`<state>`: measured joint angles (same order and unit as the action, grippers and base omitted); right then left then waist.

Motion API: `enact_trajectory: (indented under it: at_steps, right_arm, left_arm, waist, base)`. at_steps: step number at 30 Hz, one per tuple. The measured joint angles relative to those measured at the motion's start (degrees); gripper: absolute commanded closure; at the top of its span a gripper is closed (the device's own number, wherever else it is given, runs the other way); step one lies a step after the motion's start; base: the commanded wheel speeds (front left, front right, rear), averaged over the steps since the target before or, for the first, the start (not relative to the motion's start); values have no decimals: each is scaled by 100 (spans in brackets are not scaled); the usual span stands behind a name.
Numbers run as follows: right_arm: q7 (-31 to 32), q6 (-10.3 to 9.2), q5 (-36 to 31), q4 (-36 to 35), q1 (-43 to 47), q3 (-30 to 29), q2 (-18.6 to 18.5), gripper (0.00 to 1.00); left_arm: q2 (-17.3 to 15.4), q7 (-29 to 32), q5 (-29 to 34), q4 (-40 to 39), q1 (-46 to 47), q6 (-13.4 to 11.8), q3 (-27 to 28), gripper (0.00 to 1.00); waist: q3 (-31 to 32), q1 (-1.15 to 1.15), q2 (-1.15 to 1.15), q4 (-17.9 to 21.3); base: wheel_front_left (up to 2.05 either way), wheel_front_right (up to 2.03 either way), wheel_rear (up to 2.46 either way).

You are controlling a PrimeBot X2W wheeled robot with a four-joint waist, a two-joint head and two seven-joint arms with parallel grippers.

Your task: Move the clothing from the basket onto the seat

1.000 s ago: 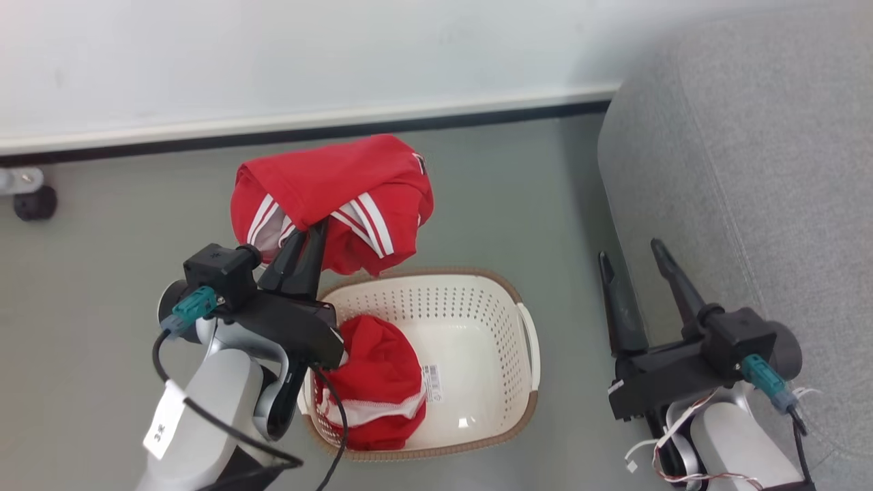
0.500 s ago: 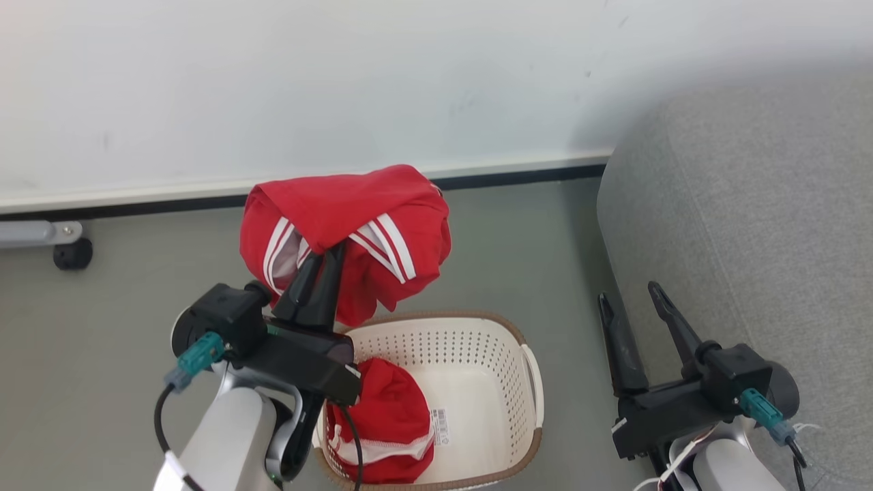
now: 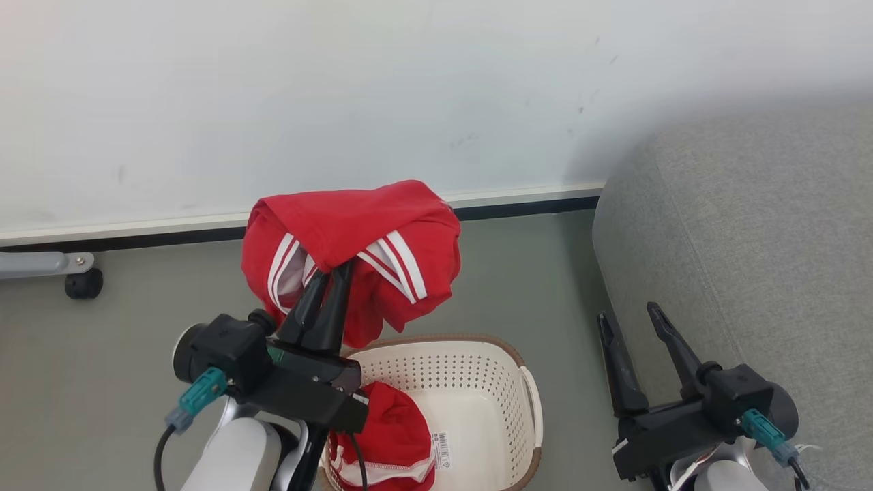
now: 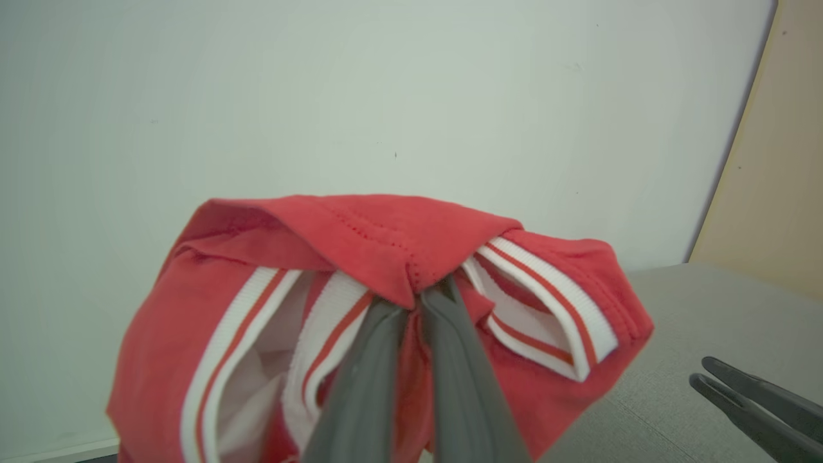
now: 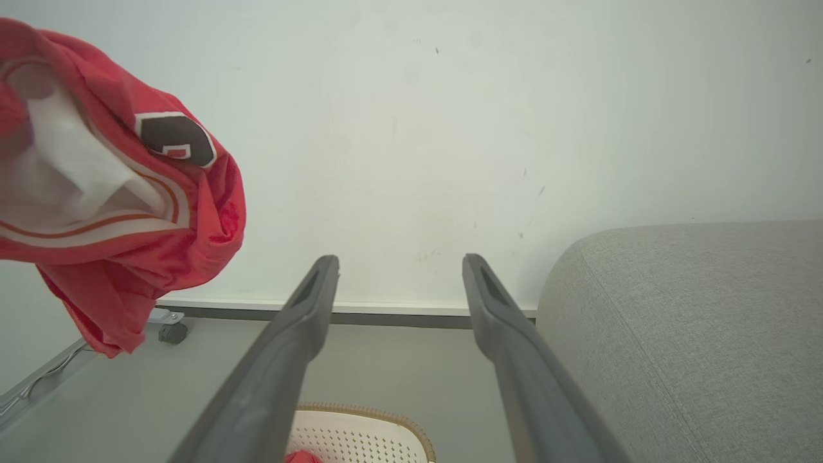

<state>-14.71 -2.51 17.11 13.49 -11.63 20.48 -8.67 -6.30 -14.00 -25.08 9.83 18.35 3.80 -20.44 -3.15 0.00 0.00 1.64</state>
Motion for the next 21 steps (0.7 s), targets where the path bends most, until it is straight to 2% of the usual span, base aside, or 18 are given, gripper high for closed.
enact_trajectory:
  at_steps: [21]
  right_arm:
    - [59,-1,2,-199,66,36,-11,0]
  left_arm:
    - [-78,383,1,-678,-143,-226,-10,100]
  waist:
    - [-40,0,1,38]
  base:
    - [0,0,0]
